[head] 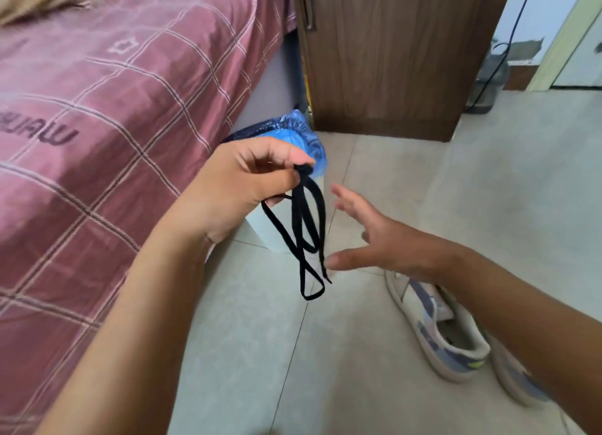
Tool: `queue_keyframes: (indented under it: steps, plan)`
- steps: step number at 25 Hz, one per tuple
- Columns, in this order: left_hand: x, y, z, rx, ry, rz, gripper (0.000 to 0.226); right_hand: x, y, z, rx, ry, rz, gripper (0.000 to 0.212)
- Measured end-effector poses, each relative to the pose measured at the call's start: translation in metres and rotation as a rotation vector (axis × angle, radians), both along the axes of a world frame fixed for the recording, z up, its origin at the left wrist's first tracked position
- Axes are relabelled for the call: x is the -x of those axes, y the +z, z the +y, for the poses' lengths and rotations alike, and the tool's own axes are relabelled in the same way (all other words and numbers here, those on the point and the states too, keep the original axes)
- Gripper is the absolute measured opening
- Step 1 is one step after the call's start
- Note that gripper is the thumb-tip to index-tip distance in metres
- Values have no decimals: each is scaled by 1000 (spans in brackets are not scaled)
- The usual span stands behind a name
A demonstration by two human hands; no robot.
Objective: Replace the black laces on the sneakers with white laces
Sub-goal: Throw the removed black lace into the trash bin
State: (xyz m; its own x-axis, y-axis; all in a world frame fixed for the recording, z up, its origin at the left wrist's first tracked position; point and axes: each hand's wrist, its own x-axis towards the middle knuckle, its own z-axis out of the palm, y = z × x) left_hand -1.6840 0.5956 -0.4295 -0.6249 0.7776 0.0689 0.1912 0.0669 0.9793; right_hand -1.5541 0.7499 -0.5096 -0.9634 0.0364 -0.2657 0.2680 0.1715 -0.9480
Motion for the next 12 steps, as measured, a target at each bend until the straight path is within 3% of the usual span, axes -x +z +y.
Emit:
queue_keyframes:
  steps: [2,5,7,9,12]
  plan:
    - [-6,0,8,-13,-47,-134,16,22,13,-28,160,58,130,89]
    - [-3,0,7,-23,11,-238,29,31,4,-45,223,33,65,32]
    - [8,1,-2,-81,115,-305,27,23,-7,-31,208,-28,-11,13]
    - [20,-6,-17,-99,217,-350,23,12,-11,-11,301,-150,-49,18]
    - [28,-30,-30,73,199,-433,18,3,-6,15,515,-308,69,62]
